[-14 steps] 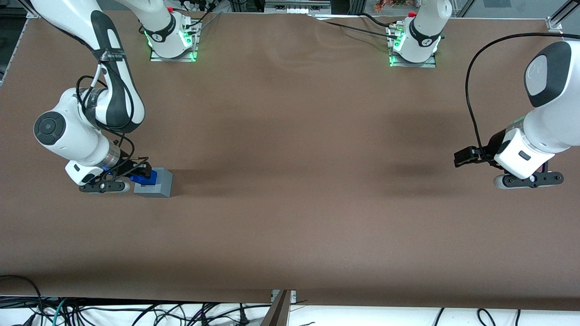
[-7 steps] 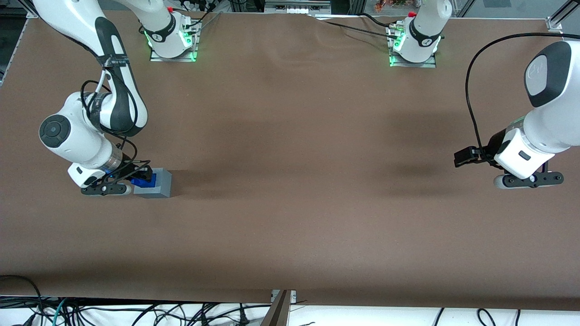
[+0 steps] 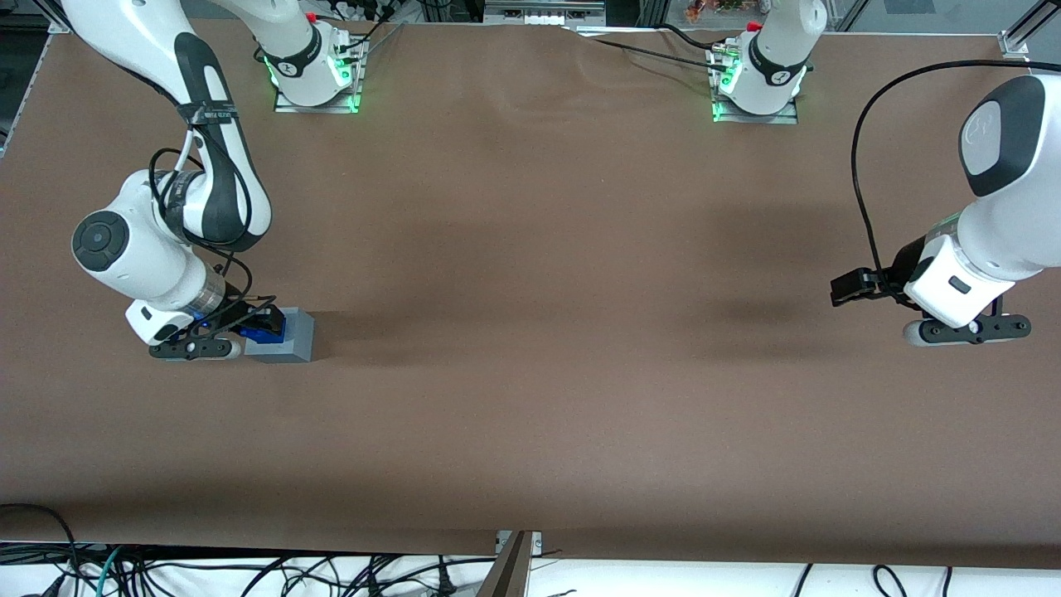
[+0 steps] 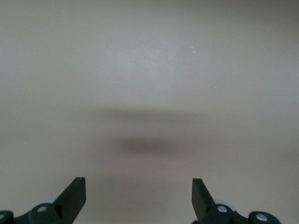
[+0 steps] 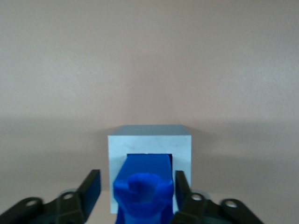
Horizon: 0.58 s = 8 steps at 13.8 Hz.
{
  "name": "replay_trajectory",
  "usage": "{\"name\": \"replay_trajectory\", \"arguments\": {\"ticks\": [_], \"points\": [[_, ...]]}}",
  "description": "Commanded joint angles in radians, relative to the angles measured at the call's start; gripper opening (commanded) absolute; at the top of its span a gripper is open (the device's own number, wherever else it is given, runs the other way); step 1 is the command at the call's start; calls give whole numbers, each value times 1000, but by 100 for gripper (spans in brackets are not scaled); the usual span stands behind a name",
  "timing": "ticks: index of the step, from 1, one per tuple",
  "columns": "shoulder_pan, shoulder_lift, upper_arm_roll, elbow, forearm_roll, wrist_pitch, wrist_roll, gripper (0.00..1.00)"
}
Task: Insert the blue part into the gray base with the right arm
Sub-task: 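Lower the blue block into the gray base's hole, then open the right gripper and release the blue block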
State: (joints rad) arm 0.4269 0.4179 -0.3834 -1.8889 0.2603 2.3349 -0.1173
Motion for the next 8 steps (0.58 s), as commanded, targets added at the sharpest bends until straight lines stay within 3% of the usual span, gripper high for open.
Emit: {"name": "replay_trajectory", "arguments": {"ticks": [1, 8], "points": [[3, -22, 0, 75, 17, -119, 10, 99], [3, -158, -17, 277, -56, -512, 33, 99]]}}
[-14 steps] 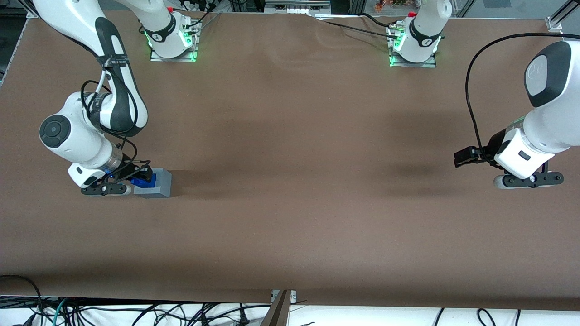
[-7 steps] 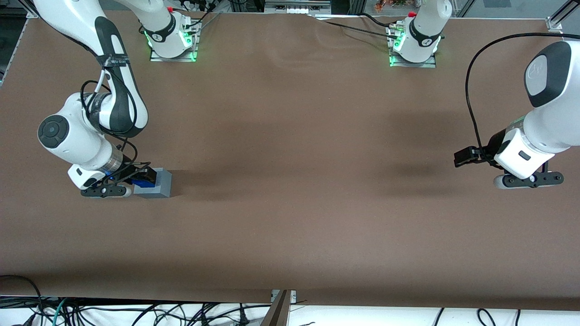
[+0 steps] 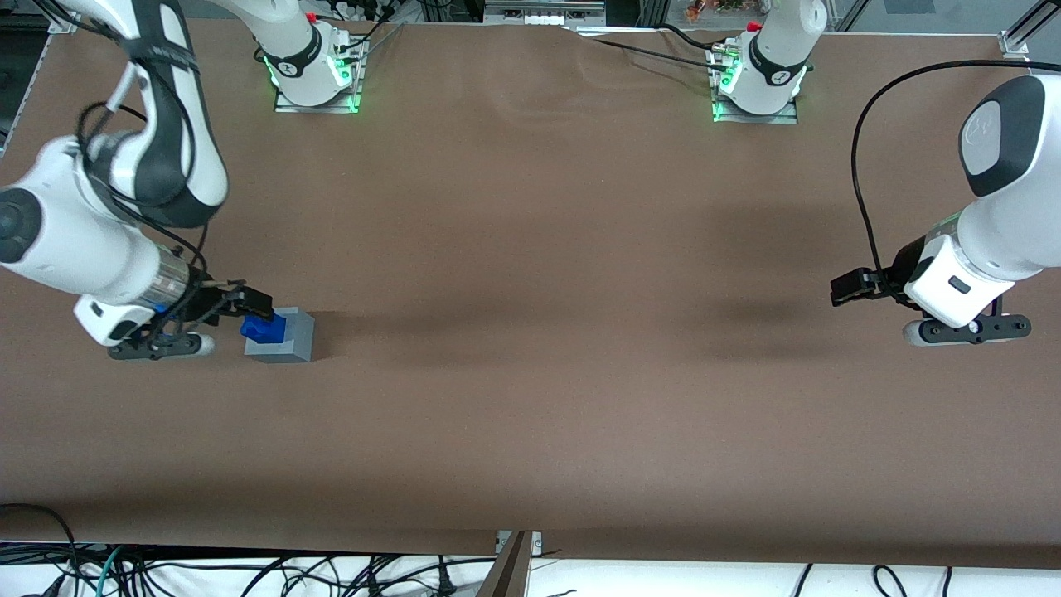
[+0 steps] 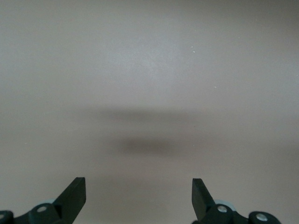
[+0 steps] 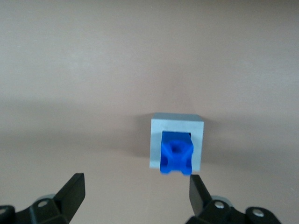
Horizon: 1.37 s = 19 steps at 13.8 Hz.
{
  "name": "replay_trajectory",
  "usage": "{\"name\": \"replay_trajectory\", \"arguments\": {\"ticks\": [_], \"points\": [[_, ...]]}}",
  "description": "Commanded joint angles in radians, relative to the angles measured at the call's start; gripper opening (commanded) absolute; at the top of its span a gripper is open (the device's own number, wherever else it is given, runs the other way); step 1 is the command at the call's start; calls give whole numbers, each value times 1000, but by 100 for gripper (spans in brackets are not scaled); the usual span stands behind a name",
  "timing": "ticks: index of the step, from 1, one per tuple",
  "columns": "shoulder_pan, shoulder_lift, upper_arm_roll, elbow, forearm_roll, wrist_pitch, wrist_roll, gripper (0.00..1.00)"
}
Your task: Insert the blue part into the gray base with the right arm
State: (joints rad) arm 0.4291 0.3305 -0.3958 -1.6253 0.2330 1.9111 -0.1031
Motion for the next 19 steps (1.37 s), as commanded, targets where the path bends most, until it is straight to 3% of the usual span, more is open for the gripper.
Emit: {"name": "replay_trajectory", "arguments": {"ticks": [1, 5, 11, 16, 17, 19], "points": [[-1, -118, -5, 12, -46, -133, 19, 99], [-3, -245, -5, -41, -109, -221, 39, 99], [2, -255, 15, -25, -169, -253, 39, 99], [-4, -252, 24, -14, -172, -267, 39, 99], [-31, -252, 43, -13, -172, -267, 40, 99], [-222, -254, 234, -13, -172, -268, 37, 99]]}}
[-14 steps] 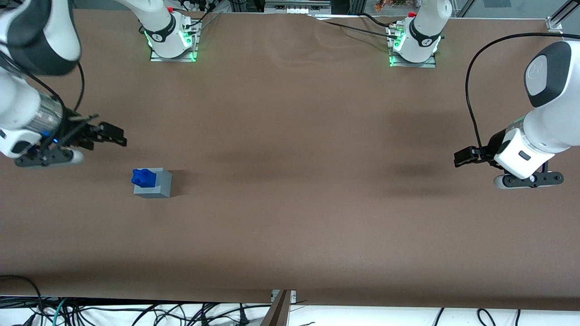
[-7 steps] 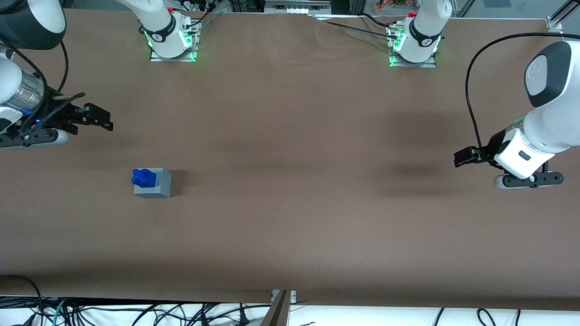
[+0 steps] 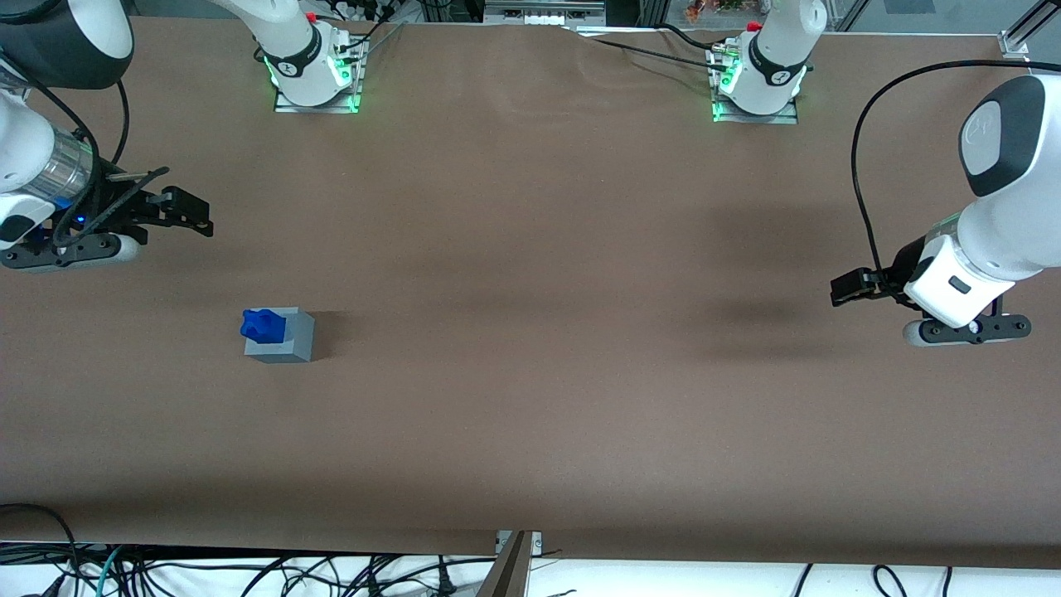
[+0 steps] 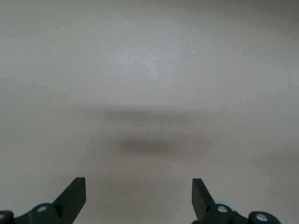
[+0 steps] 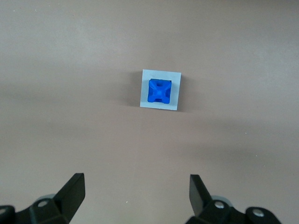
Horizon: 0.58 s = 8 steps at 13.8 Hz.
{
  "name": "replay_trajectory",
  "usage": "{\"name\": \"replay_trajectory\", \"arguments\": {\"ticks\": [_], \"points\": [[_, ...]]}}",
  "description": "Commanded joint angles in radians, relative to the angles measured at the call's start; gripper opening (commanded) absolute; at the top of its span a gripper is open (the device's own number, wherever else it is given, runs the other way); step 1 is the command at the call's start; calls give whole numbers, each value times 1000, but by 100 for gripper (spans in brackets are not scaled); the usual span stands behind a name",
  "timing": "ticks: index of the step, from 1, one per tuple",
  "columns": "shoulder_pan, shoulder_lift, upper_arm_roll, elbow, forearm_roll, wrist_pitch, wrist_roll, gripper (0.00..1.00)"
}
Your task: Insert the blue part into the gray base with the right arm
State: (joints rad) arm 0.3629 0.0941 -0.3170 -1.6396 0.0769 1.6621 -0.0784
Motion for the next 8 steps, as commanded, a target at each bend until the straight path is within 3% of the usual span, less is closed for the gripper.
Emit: {"name": "replay_trajectory", "arguments": {"ticks": [1, 2, 8], "points": [[-247, -17, 246, 1, -17, -24, 12, 99], [-286, -17, 284, 3, -23, -25, 12, 99], [-286, -13, 285, 53, -60, -31, 9, 99]]}}
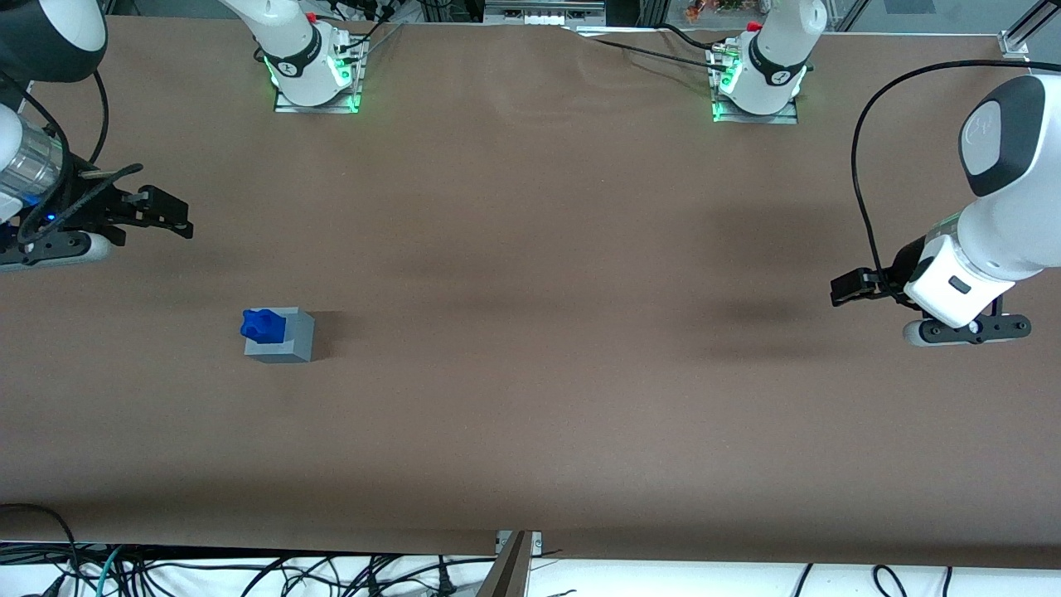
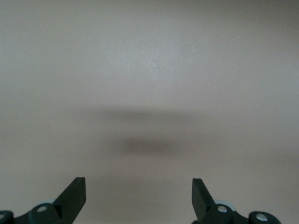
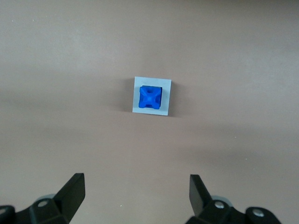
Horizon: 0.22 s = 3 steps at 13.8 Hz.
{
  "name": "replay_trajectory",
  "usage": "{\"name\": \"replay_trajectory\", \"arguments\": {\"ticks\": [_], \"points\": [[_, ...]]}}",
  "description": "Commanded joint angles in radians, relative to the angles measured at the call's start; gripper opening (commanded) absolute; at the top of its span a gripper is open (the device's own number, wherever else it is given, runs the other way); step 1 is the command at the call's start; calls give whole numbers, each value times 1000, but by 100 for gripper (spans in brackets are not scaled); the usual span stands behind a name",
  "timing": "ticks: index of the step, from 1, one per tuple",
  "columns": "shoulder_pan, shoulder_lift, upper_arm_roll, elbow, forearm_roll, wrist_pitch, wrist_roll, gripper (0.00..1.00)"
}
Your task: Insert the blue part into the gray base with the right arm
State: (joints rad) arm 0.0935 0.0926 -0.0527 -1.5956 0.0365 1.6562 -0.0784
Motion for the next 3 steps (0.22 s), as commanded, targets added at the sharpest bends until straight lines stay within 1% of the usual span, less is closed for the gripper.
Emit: {"name": "replay_trajectory", "arguments": {"ticks": [1, 3], "points": [[-17, -11, 20, 9, -18, -36, 9, 99], [-17, -13, 20, 9, -23, -45, 9, 99]]}}
